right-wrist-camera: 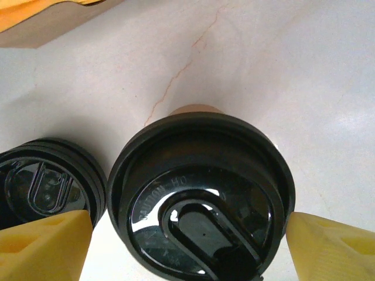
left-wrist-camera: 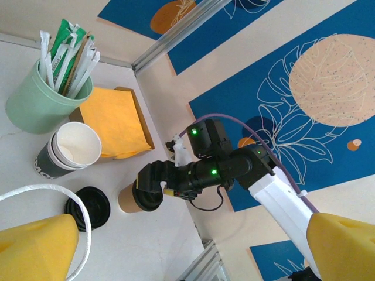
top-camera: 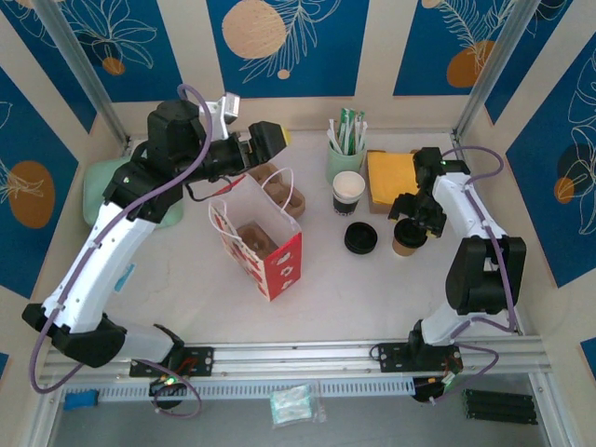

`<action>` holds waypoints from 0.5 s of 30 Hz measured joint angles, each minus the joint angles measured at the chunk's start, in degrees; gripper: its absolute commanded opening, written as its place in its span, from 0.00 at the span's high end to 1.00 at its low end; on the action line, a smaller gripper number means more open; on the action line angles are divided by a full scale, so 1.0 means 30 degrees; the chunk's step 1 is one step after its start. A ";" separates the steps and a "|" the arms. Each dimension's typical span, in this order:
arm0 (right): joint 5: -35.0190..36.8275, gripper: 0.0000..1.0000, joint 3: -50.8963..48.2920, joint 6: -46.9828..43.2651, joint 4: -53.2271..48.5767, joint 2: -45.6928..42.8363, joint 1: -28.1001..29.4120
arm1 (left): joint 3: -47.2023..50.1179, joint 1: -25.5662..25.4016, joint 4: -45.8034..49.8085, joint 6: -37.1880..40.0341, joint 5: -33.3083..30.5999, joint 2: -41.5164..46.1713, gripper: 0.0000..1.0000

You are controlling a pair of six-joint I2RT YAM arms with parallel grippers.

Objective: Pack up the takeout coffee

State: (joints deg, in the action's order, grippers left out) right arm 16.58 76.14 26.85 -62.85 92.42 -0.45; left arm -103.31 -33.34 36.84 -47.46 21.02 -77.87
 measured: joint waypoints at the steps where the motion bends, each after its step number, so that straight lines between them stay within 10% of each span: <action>1: 0.0015 0.14 0.0007 0.0058 0.0044 0.0102 0.0000 | 0.0000 0.0051 0.0000 0.0000 0.0000 0.0044 0.01; 15: 0.0058 0.20 0.0015 0.0204 0.0255 0.0576 -0.0007 | 0.0000 0.0372 0.0000 -0.0007 0.0146 0.0153 0.01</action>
State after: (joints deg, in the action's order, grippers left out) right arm 16.75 76.18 27.46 -62.08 94.15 -0.47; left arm -103.31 -32.23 36.84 -47.48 21.45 -77.41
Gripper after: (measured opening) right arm 0.813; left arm 0.994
